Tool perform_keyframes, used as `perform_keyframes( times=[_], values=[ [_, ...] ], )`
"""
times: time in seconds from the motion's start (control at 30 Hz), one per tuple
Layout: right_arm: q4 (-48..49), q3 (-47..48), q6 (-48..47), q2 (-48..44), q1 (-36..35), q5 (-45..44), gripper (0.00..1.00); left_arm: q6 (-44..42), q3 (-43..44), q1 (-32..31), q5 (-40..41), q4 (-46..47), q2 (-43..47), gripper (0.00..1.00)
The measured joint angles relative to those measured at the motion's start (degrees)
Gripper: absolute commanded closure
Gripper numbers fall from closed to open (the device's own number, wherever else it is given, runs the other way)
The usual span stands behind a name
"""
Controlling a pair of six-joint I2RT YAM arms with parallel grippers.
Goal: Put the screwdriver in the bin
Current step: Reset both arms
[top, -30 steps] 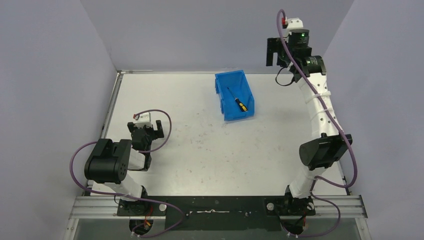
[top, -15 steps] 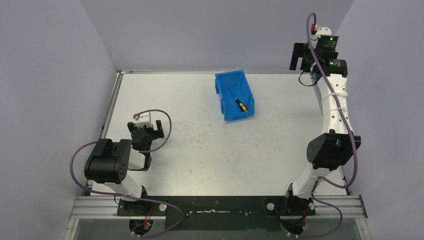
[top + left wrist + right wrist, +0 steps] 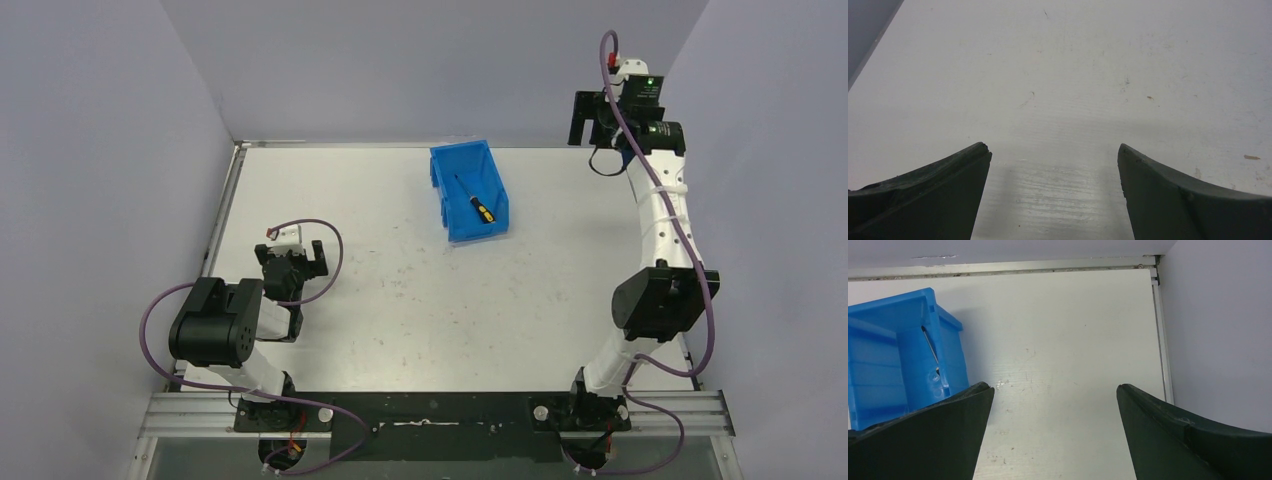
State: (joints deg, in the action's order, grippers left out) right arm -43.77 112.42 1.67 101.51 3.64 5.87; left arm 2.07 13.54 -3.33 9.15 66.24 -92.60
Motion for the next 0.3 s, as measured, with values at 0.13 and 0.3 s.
perform_keyframes(
  times=[0.13,0.3],
  values=[
    [0.42,-0.72,0.02,-0.63,-0.31,0.02,0.0,0.0,0.0,0.0,0.0,0.0,0.0,0.03],
    [0.42,-0.74,0.04,-0.72,-0.33,0.59,0.0,0.0,0.02,0.0,0.0,0.0,0.0,0.03]
  ],
)
